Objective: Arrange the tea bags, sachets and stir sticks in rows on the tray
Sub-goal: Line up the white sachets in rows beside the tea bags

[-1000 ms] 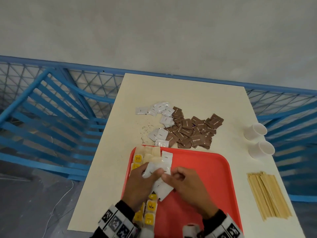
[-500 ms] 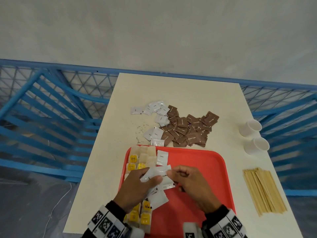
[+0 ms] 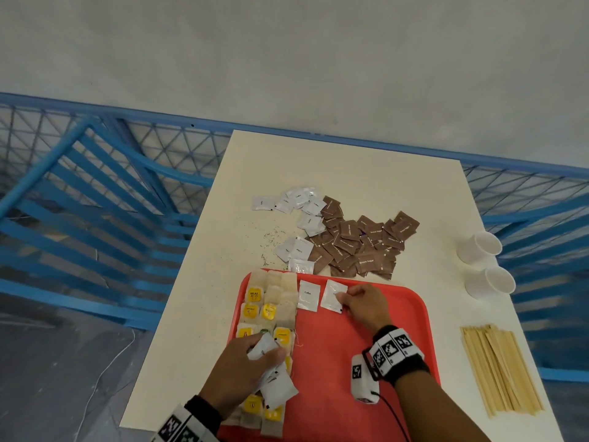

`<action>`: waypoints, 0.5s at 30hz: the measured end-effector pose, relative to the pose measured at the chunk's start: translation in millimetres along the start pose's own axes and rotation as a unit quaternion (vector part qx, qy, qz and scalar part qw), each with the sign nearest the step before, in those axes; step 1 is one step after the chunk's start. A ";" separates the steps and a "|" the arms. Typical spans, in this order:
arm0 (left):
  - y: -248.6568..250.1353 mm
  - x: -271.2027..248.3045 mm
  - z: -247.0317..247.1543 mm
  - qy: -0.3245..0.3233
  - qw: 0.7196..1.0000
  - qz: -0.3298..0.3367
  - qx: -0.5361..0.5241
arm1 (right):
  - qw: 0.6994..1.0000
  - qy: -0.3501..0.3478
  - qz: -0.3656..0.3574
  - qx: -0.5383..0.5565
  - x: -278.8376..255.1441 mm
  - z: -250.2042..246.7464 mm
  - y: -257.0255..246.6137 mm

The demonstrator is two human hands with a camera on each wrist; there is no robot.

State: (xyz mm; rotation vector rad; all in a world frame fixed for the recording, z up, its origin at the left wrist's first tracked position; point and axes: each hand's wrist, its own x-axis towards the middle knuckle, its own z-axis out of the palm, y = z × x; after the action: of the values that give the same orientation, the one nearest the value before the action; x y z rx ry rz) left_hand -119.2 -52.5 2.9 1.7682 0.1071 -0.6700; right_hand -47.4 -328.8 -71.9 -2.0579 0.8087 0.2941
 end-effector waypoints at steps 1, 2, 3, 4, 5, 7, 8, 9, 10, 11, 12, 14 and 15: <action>-0.1 0.2 -0.3 0.002 1.000 -0.001 -0.002 | 1.000 0.020 -0.003 -0.008 -0.5 1.1 1.3; 0.8 0.1 -0.6 0.003 1.000 -0.001 -0.005 | 0.999 0.033 -0.007 -0.008 -2.5 2.9 2.0; 1.5 -0.5 -0.9 0.003 1.000 0.001 -0.010 | 0.999 0.036 -0.014 -0.007 -5.7 5.2 1.8; 3.2 -0.4 -0.7 -0.002 1.000 0.004 -0.013 | 0.999 0.036 -0.020 -0.005 -8.4 6.9 0.9; 4.3 -0.5 -0.6 -0.005 1.000 0.007 -0.017 | 0.999 0.035 -0.026 -0.009 -10.6 9.7 -0.6; 5.2 -0.8 -0.1 -0.008 1.000 0.006 -0.019 | 0.998 0.030 -0.043 -0.024 -13.4 15.9 -4.0; 5.8 -1.0 0.4 -0.008 1.000 0.004 -0.018 | 0.997 0.029 -0.054 -0.039 -12.9 19.4 -3.9; 5.7 -1.2 0.7 -0.008 1.000 0.003 -0.017 | 0.996 0.027 -0.064 -0.061 -12.8 22.3 -4.1; 6.1 -1.3 0.5 -0.008 1.000 0.003 -0.015 | 0.994 0.028 -0.072 -0.081 -13.1 24.5 -4.2; 5.7 -1.7 0.1 -0.008 1.000 0.003 -0.013 | 0.992 0.030 -0.074 -0.095 -13.4 26.3 -3.8; 5.6 -2.1 -0.3 -0.006 1.000 0.003 -0.013 | 0.992 0.034 -0.075 -0.099 -14.2 27.2 -3.7; 4.5 -2.5 -2.0 -0.002 1.000 0.003 -0.013 | 0.991 0.040 -0.074 -0.104 -15.5 28.0 -3.8; 3.6 -2.5 -3.0 -0.001 1.000 0.003 -0.013 | 0.991 0.041 -0.075 -0.104 -16.1 28.4 -4.6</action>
State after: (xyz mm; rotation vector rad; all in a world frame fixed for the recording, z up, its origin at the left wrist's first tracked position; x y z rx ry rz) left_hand -118.6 -50.3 7.7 1.7427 0.1089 -0.6625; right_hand -54.2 -297.1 -77.7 -2.3267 0.6914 0.2201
